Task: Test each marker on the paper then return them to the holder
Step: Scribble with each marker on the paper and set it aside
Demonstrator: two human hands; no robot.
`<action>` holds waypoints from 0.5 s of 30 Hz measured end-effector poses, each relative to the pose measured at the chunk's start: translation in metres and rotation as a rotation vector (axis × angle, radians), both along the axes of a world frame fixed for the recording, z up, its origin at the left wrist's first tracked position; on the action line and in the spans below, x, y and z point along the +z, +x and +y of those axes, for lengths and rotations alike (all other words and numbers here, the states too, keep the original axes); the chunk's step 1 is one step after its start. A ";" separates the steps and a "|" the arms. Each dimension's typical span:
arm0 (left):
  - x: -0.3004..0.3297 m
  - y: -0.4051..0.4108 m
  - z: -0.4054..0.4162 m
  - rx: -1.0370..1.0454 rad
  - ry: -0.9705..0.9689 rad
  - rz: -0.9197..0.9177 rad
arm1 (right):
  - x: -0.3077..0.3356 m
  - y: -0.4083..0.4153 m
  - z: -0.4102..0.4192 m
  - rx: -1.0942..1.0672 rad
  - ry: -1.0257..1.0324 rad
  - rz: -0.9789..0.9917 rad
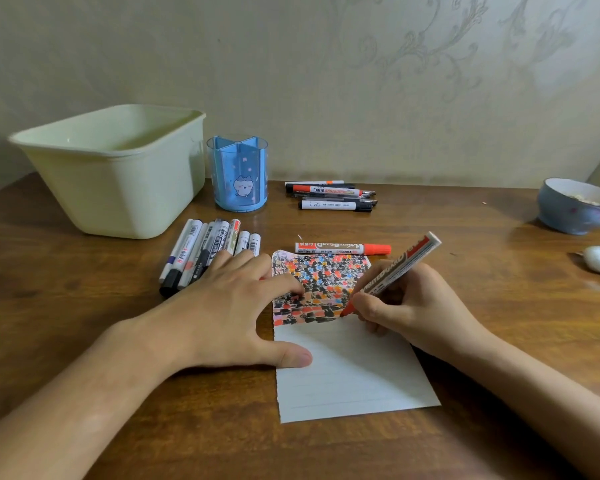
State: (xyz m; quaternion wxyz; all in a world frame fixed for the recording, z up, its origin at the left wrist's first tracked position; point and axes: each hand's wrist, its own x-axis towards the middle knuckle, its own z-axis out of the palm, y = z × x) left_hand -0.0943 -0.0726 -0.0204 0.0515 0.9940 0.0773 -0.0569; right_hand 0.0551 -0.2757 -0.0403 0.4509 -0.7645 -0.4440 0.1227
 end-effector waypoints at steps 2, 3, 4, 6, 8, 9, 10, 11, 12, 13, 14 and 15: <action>0.000 -0.001 0.000 -0.001 0.003 -0.003 | 0.000 0.000 0.000 0.009 0.012 -0.001; 0.000 -0.001 0.000 -0.002 0.003 -0.006 | 0.000 -0.001 0.000 0.019 0.012 -0.004; 0.000 -0.001 0.000 -0.001 0.004 -0.009 | 0.000 -0.002 0.000 0.027 0.008 -0.009; 0.000 -0.001 0.000 0.000 0.005 -0.011 | 0.000 -0.002 0.000 0.027 -0.004 -0.012; 0.000 -0.001 0.000 0.003 0.004 -0.004 | 0.001 -0.002 0.001 0.010 -0.017 -0.009; 0.000 0.000 0.000 0.006 0.001 -0.001 | 0.001 -0.002 0.001 0.004 -0.017 -0.012; 0.000 0.000 -0.001 0.007 0.001 0.000 | 0.001 -0.002 0.000 0.001 -0.010 -0.017; 0.001 0.000 -0.001 0.006 0.003 0.000 | 0.001 -0.002 0.000 0.004 0.000 -0.019; 0.001 0.000 -0.001 0.006 0.005 0.002 | 0.001 -0.003 0.000 0.012 0.006 -0.023; 0.001 0.000 -0.001 0.006 0.007 0.002 | 0.001 -0.004 0.000 0.023 0.007 -0.029; 0.001 0.000 -0.001 0.007 0.009 0.002 | 0.001 -0.004 0.000 0.031 0.000 -0.038; 0.001 0.000 -0.001 0.008 0.010 0.002 | 0.001 -0.004 0.000 0.033 -0.008 -0.045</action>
